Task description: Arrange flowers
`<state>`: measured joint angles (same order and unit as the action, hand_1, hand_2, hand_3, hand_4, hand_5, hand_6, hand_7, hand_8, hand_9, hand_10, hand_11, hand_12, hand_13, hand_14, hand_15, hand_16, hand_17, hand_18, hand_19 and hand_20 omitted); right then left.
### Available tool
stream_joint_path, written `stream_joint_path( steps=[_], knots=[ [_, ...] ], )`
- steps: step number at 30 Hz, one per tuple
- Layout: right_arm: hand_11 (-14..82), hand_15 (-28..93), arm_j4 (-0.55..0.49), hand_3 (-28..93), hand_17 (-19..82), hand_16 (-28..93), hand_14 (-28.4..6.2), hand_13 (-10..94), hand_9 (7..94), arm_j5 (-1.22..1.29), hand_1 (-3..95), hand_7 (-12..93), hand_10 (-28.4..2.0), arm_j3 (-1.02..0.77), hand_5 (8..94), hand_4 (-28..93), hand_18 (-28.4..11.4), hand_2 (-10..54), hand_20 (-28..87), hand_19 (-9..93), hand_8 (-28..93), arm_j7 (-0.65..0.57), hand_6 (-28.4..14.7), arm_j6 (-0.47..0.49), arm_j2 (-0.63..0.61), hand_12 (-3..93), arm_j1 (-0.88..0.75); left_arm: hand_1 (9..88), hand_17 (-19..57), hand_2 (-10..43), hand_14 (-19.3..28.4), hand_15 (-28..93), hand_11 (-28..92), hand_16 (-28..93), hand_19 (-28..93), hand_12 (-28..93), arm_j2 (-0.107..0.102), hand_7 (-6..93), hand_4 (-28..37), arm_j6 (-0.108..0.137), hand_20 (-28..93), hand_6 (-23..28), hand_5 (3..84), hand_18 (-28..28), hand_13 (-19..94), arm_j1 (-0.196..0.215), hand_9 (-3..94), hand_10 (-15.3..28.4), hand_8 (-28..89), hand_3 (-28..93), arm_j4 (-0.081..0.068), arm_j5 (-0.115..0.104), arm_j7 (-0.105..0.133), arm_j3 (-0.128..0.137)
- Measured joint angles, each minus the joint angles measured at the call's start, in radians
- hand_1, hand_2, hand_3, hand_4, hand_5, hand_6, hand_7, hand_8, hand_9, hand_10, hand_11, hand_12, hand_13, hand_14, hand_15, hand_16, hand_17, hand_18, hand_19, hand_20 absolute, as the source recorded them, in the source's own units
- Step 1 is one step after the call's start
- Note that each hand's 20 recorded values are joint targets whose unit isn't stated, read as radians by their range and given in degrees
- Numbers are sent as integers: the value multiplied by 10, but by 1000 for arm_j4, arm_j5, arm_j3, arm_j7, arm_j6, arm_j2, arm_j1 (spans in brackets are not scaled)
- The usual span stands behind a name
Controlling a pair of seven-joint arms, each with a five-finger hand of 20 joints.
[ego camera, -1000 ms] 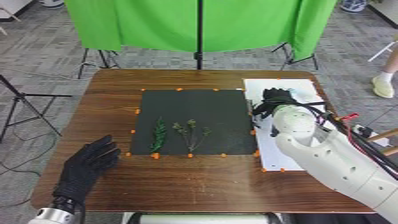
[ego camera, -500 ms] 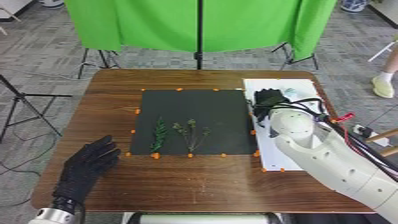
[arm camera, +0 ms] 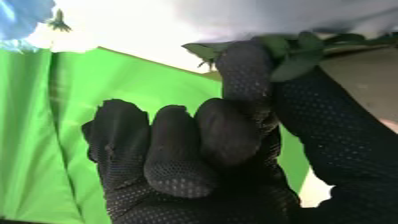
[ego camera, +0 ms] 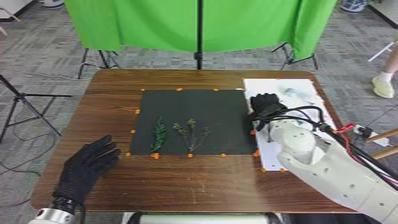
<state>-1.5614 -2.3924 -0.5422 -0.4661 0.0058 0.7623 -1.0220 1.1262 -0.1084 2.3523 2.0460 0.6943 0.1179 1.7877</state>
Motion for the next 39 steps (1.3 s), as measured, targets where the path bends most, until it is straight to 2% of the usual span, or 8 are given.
stream_joint_path(
  steps=[22,39],
  knots=[
    [754,898,-142,932,454,344,-88,788,840,6,347,643,-84,-64,711,-130,-233,-59,693,932,202,5,-30,-74,-82,403,-97,240,-81,13,157,366,248,-10,503,170,0,192,-264,1,75,49,385,210,258,4,336,130,-85,701,0,0,6,-1],
    [747,894,-265,931,460,346,-84,795,843,16,352,634,-80,-131,715,-134,-230,-64,694,932,203,17,-30,-106,-68,404,-100,241,-81,13,157,367,248,-9,502,169,0,192,-263,1,75,48,384,210,257,4,335,130,-85,700,0,0,7,-1]
  ],
)
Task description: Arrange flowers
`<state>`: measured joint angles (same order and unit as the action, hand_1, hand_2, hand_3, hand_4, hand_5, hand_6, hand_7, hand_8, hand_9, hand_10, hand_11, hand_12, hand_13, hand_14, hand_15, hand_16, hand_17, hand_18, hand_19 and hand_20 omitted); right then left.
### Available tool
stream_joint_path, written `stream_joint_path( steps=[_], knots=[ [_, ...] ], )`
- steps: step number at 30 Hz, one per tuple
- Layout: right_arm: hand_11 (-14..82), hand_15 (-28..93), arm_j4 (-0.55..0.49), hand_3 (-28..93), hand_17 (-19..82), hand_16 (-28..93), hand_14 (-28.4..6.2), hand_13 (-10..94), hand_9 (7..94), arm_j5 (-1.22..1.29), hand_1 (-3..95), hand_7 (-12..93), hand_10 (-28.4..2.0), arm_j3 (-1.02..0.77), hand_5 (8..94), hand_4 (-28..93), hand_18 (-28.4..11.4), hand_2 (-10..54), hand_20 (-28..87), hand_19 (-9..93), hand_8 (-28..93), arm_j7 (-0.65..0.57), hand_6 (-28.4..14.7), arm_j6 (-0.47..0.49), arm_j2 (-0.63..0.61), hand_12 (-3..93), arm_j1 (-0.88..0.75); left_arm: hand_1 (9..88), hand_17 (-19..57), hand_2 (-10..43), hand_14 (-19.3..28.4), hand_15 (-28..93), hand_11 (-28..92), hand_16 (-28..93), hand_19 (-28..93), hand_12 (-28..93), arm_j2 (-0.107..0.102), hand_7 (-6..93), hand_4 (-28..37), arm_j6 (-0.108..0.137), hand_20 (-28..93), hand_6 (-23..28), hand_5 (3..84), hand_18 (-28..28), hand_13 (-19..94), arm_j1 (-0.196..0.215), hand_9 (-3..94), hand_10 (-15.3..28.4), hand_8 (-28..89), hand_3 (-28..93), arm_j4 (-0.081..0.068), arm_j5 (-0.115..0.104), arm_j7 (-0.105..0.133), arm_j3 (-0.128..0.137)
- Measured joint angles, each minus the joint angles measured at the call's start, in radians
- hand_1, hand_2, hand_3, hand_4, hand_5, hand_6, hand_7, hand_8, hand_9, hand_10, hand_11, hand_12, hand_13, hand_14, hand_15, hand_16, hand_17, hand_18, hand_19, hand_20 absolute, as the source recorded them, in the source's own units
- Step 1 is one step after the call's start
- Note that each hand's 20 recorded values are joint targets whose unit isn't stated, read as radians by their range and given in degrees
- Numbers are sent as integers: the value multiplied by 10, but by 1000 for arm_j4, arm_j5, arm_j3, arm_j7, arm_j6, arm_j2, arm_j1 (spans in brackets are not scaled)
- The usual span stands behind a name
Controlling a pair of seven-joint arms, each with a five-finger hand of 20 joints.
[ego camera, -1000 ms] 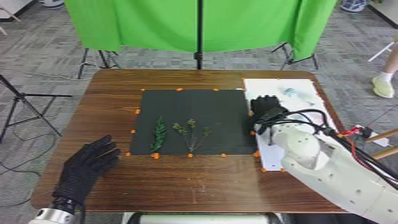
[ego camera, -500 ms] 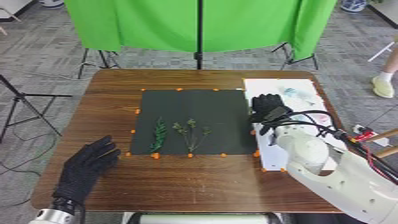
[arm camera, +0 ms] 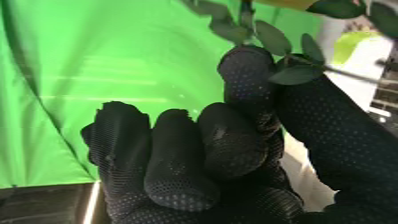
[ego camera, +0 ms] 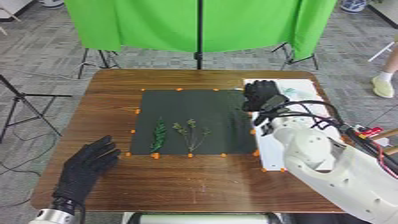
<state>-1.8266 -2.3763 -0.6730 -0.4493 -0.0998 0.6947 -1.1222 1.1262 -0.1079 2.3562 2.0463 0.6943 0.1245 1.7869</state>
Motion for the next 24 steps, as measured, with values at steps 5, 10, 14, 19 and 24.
stream_joint_path(
  steps=[5,10,14,19,24],
  knots=[
    [743,892,-23,930,462,348,-84,797,845,3,354,631,-78,-9,716,-135,-231,-64,695,932,203,-1,-30,7,34,404,-1,241,-80,13,157,367,248,-10,502,170,0,192,-263,0,76,48,384,209,258,0,335,130,-85,700,0,0,0,0],
    [739,891,-26,927,463,350,-84,797,846,3,356,630,-78,-4,716,-135,-230,-64,696,932,202,-1,-29,23,78,406,-11,242,-81,13,157,368,248,-10,503,170,0,192,-263,0,76,49,384,210,257,0,335,129,-85,700,0,0,0,0],
    [738,891,-18,925,463,351,-84,797,846,4,357,630,-77,20,716,-135,-231,-63,696,932,202,2,-28,38,107,407,-18,241,-80,13,157,367,248,-11,503,170,0,190,-263,0,76,49,385,210,257,-2,335,130,-85,699,0,0,-1,0],
    [736,889,-5,921,463,352,-83,797,845,3,360,628,-78,52,715,-140,-231,-62,695,932,203,3,-29,62,128,409,-30,241,-81,13,157,367,248,-10,502,170,0,190,-263,-1,76,49,385,210,257,-5,335,130,-85,700,-1,0,-2,-2],
    [734,887,12,916,462,355,-81,795,843,-2,365,626,-78,73,709,-149,-229,-57,693,932,204,6,-29,72,128,411,-45,240,-81,13,156,367,247,-11,502,170,0,192,-263,-1,76,48,384,210,257,-5,335,130,-85,700,-1,0,-2,-2]
  ],
)
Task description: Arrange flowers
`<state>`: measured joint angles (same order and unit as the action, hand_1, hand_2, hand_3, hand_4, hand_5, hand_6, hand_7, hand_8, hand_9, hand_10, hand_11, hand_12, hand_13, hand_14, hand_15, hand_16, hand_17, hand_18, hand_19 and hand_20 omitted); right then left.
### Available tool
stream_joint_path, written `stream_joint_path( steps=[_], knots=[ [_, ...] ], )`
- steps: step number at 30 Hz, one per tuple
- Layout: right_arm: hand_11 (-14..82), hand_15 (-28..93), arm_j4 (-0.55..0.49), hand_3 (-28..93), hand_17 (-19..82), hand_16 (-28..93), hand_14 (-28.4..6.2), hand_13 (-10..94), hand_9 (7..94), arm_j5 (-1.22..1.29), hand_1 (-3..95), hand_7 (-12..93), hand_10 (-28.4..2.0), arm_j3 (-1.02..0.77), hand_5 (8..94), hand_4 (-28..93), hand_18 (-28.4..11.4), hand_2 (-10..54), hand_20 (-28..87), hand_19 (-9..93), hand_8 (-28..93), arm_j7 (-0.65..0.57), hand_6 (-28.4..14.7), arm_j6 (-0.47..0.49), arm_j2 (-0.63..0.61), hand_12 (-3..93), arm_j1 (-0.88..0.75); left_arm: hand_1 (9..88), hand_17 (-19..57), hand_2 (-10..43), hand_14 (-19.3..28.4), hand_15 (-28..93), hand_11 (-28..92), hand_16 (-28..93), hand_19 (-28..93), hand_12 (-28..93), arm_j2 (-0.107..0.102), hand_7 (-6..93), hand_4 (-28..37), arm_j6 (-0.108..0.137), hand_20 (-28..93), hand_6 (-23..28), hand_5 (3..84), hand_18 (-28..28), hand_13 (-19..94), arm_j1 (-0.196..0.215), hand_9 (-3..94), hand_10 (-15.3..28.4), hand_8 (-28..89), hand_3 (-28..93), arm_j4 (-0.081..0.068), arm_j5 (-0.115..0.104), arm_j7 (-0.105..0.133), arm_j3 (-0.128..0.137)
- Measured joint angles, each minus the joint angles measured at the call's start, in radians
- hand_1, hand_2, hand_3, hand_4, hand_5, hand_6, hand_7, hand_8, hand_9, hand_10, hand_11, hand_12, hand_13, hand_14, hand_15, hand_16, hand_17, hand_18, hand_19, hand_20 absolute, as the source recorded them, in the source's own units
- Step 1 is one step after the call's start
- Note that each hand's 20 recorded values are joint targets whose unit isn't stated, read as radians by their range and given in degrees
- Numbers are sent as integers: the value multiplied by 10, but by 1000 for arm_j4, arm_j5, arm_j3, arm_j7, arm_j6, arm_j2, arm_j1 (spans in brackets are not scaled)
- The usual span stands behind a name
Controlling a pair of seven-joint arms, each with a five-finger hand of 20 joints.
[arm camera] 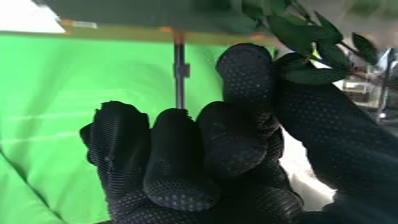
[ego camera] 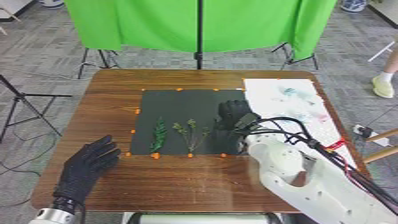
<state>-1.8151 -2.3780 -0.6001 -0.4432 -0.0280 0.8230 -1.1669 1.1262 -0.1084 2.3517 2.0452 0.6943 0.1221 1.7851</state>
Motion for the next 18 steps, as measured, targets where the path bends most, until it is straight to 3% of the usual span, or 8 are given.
stream_joint_path(
  steps=[18],
  knots=[
    [721,880,17,902,457,357,-82,793,839,-7,367,623,-77,14,701,-157,-227,-48,687,932,191,-2,-26,60,-12,411,-34,241,-81,12,157,368,247,-10,501,170,0,192,-264,0,76,48,385,210,257,0,336,131,-86,701,-1,0,0,-1]
  ],
)
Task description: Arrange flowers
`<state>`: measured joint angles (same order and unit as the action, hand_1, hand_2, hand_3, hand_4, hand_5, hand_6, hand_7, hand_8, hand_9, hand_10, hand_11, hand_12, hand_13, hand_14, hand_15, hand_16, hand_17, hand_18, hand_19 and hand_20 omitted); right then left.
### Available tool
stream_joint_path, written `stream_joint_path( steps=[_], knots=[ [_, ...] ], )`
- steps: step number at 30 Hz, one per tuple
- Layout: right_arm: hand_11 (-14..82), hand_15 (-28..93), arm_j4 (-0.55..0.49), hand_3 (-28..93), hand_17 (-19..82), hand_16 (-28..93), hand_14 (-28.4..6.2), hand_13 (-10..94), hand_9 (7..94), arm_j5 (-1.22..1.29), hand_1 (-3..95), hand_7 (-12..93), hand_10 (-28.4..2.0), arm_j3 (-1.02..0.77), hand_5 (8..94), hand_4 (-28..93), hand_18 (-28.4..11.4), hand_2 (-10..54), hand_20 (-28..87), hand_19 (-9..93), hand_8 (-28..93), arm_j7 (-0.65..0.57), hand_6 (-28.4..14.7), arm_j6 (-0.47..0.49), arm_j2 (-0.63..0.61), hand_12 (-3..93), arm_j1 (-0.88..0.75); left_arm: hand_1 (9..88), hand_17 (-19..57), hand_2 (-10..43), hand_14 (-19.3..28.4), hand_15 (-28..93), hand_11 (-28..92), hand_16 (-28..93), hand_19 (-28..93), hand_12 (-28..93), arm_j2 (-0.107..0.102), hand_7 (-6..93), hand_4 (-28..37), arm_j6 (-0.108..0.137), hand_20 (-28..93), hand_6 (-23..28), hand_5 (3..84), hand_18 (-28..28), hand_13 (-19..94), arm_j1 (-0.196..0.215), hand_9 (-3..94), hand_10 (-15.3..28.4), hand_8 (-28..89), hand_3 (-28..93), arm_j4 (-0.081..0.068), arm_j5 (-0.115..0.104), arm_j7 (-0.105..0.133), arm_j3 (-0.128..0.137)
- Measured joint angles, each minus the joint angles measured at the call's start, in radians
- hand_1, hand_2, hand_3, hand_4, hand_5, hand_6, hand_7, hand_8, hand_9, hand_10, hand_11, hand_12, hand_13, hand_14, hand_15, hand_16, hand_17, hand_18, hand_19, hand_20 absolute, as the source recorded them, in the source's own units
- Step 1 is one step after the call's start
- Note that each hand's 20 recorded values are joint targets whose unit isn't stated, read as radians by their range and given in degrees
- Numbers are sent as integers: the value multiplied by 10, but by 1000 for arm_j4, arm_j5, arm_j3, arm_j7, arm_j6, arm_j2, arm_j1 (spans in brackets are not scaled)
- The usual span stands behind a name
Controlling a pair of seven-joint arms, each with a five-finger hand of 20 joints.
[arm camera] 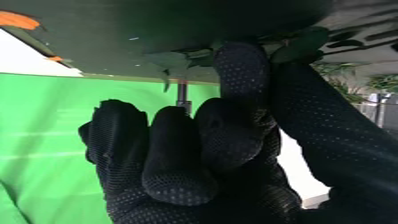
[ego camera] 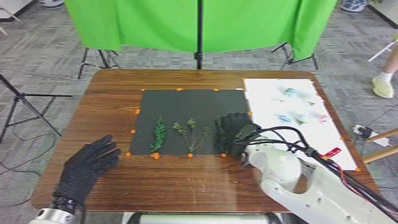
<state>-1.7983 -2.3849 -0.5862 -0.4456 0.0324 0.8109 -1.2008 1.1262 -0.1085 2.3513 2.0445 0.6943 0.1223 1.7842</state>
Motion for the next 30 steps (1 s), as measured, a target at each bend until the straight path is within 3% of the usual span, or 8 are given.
stream_joint_path(
  steps=[8,12,17,25,27,30],
  knots=[
    [710,873,-3,868,450,357,-86,787,836,1,340,624,-82,-6,695,-190,-228,-15,681,932,173,-3,-16,14,0,411,-3,241,-81,13,157,367,248,-11,503,170,0,192,-264,0,76,48,385,210,257,0,336,130,-86,701,0,0,0,-1],
    [705,872,-11,879,448,356,-88,786,836,1,252,594,-84,-25,709,-199,-231,56,681,932,146,-4,-18,29,-2,410,-16,241,-81,13,157,368,248,-11,503,170,0,193,-264,0,76,48,384,210,257,0,336,130,-86,700,0,0,1,-1],
    [696,871,-41,881,447,353,-92,785,837,16,198,624,-90,-66,724,-190,-232,98,683,932,-110,-3,-21,43,-6,412,-42,241,-81,14,157,368,248,-10,503,170,0,192,-265,0,76,49,385,210,257,0,335,129,-86,700,0,0,1,-1],
    [673,858,-105,839,433,355,-98,770,824,30,167,584,-95,-133,724,-216,-233,95,671,932,-148,-1,-25,41,-19,414,-72,241,-81,14,157,368,247,-11,503,169,0,191,-263,0,76,49,385,210,257,0,335,130,-85,699,0,0,1,-1],
    [645,834,-123,820,397,347,-108,727,790,37,165,536,-110,-168,694,-227,-225,98,628,932,-149,-1,-30,33,-23,411,-88,241,-81,14,157,368,246,-11,503,169,0,192,-263,0,76,48,384,210,257,0,335,131,-85,699,0,0,1,-1],
    [616,804,-145,824,354,307,-131,593,616,64,170,532,-145,-224,536,-225,-201,85,566,932,-178,-3,-46,-15,-38,386,-115,241,-81,14,156,368,246,-11,503,170,0,193,-263,0,76,48,384,210,258,0,335,131,-85,699,0,0,1,0]
  ],
)
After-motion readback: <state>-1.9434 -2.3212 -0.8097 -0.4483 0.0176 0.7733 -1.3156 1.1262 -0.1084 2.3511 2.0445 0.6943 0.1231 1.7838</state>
